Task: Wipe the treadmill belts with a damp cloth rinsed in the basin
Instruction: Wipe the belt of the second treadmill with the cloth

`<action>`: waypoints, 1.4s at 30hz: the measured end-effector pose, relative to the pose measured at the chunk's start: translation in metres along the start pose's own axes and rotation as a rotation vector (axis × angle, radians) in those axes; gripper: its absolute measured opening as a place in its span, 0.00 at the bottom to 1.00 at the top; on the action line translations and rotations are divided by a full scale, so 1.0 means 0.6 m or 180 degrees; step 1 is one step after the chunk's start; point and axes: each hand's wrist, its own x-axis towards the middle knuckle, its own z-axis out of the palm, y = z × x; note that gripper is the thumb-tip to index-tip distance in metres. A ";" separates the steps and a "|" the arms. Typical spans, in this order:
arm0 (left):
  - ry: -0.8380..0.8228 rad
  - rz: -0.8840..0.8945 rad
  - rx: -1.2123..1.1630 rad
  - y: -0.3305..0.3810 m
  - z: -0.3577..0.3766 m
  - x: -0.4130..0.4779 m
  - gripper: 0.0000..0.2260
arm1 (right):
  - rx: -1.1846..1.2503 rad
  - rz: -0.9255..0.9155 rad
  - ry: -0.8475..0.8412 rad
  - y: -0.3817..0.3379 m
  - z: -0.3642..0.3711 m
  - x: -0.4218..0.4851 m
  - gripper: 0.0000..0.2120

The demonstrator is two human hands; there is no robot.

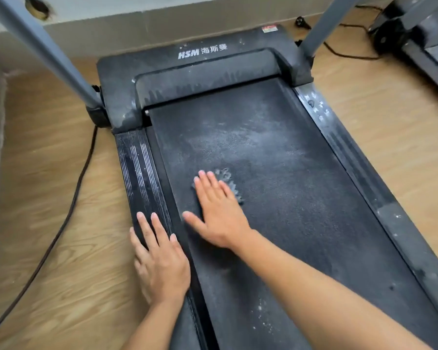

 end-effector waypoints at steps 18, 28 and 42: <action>0.0289 0.0027 -0.0281 -0.004 0.009 -0.004 0.27 | 0.0162 0.1819 0.0406 0.302 -0.076 -0.082 0.55; 0.1054 -0.0220 -0.1632 -0.027 0.018 0.011 0.22 | -0.0494 -0.1411 -0.0358 0.037 0.036 -0.127 0.45; 0.0551 -0.1233 -0.0486 -0.007 0.008 0.023 0.28 | 0.0163 0.2035 0.0475 0.364 -0.062 -0.156 0.49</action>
